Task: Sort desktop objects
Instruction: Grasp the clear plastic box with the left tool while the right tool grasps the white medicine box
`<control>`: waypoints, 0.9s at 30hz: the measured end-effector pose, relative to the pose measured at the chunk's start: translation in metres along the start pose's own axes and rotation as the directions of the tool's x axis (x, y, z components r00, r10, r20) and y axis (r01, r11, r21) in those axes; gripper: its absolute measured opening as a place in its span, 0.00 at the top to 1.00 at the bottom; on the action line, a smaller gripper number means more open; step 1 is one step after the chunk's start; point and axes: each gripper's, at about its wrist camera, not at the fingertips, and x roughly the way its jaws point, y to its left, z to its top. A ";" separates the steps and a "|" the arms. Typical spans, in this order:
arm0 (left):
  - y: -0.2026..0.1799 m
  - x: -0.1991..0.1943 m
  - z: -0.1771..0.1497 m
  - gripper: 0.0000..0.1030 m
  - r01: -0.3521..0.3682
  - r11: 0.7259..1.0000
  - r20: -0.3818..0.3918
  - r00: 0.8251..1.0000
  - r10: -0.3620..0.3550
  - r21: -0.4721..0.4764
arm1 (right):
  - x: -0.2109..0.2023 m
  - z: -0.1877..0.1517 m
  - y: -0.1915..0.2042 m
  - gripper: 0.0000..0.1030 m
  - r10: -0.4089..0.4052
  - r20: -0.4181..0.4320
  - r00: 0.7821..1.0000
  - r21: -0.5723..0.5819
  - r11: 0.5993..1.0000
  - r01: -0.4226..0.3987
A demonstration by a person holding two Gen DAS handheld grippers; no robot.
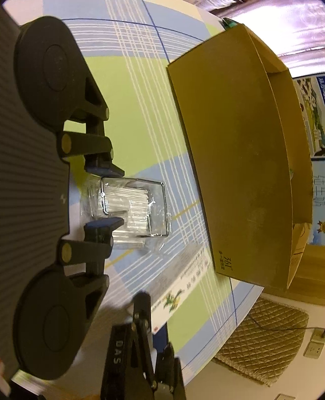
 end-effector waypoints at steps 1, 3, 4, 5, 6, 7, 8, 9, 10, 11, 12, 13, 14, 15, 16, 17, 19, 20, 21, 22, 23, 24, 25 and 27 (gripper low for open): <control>-0.001 0.000 -0.001 0.72 0.000 1.000 0.000 1.000 0.000 -0.001 | -0.002 -0.002 -0.002 0.65 -0.009 -0.002 1.000 0.008 1.000 0.009; -0.001 -0.001 -0.002 0.72 -0.003 1.000 0.003 1.000 0.003 -0.004 | -0.004 -0.003 -0.008 0.65 -0.012 0.003 1.000 0.026 1.000 0.012; -0.001 -0.001 -0.003 0.72 -0.002 1.000 0.004 1.000 0.002 -0.007 | -0.004 -0.003 -0.009 0.65 -0.011 0.009 1.000 0.034 0.999 0.011; 0.000 0.000 -0.003 0.72 -0.002 1.000 0.005 1.000 0.002 -0.010 | -0.004 -0.003 -0.010 0.65 -0.011 0.014 1.000 0.036 0.999 0.010; 0.000 0.000 -0.003 0.72 -0.002 1.000 0.007 1.000 0.002 -0.014 | -0.003 -0.002 -0.010 0.65 -0.010 0.022 1.000 0.035 0.999 0.010; 0.000 0.000 -0.003 0.72 -0.003 1.000 0.010 1.000 0.003 -0.016 | -0.002 -0.001 -0.009 0.64 -0.008 0.033 0.999 0.034 0.999 0.007; -0.001 0.001 -0.003 0.71 -0.004 1.000 0.012 1.000 0.005 -0.015 | -0.001 0.001 -0.009 0.64 -0.005 0.042 0.999 0.030 1.000 0.004; -0.001 0.001 -0.003 0.71 -0.005 1.000 0.013 1.000 0.006 -0.013 | 0.001 0.004 -0.007 0.63 -0.005 0.050 0.999 0.021 1.000 0.004; -0.001 0.001 -0.003 0.70 -0.007 1.000 0.015 1.000 0.007 -0.013 | 0.003 0.005 -0.005 0.63 -0.006 0.054 0.999 0.010 1.000 0.005; -0.001 0.002 -0.003 0.70 -0.006 1.000 0.017 1.000 0.006 -0.014 | 0.004 0.007 -0.003 0.63 -0.006 0.058 0.998 -0.002 1.000 0.006; -0.001 0.002 -0.004 0.70 -0.005 1.000 0.018 1.000 0.005 -0.016 | 0.006 0.008 -0.002 0.63 -0.006 0.060 0.998 -0.008 1.000 0.006; 0.000 0.003 -0.003 0.69 -0.004 1.000 0.019 1.000 0.004 -0.017 | 0.008 0.009 -0.002 0.62 -0.006 0.059 0.998 -0.010 1.000 0.007; 0.000 0.003 -0.003 0.68 -0.005 1.000 0.020 1.000 0.006 -0.018 | 0.009 0.009 -0.002 0.62 -0.006 0.057 0.998 -0.007 1.000 0.006; 0.000 0.003 -0.004 0.68 -0.007 1.000 0.022 1.000 0.007 -0.019 | 0.011 0.009 -0.003 0.62 -0.005 0.054 0.999 -0.002 1.000 0.005; 0.000 0.003 -0.004 0.68 -0.006 1.000 0.024 1.000 0.007 -0.021 | 0.012 0.009 -0.004 0.62 -0.004 0.053 0.999 0.000 1.000 0.004; 0.000 0.003 -0.004 0.68 -0.006 1.000 0.025 1.000 0.006 -0.024 | 0.013 0.009 -0.004 0.62 -0.005 0.054 0.999 0.002 1.000 0.005; 0.000 0.003 -0.004 0.68 -0.005 1.000 0.025 1.000 0.006 -0.027 | 0.014 0.009 -0.004 0.62 -0.006 0.060 0.998 0.002 1.000 0.006; 0.000 0.003 -0.004 0.68 -0.005 1.000 0.024 1.000 0.005 -0.028 | 0.015 0.009 -0.005 0.62 -0.006 0.063 0.998 0.003 1.000 0.006; 0.000 0.003 -0.004 0.68 -0.003 1.000 0.022 1.000 0.004 -0.029 | 0.015 0.009 -0.005 0.62 -0.006 0.064 0.998 0.005 1.000 0.005; 0.000 0.003 -0.004 0.68 -0.003 1.000 0.022 1.000 0.003 -0.030 | 0.016 0.009 -0.005 0.62 -0.004 0.065 0.998 0.006 1.000 0.004; 0.000 0.003 -0.004 0.70 0.000 0.999 0.021 1.000 0.000 -0.032 | 0.016 0.009 -0.005 0.62 -0.002 0.065 0.998 0.007 1.000 0.002; 0.001 0.004 -0.004 0.71 0.004 0.999 0.020 1.000 -0.003 -0.034 | 0.016 0.009 -0.005 0.62 -0.002 0.066 0.998 0.008 1.000 0.001; 0.000 0.004 -0.004 0.71 0.003 0.999 0.019 1.000 -0.002 -0.036 | 0.016 0.009 -0.006 0.62 -0.001 0.068 0.998 0.008 1.000 0.000; -0.001 0.003 -0.003 0.73 -0.001 0.999 0.019 1.000 0.001 -0.036 | 0.017 0.010 -0.006 0.62 0.002 0.070 0.998 0.009 1.000 -0.003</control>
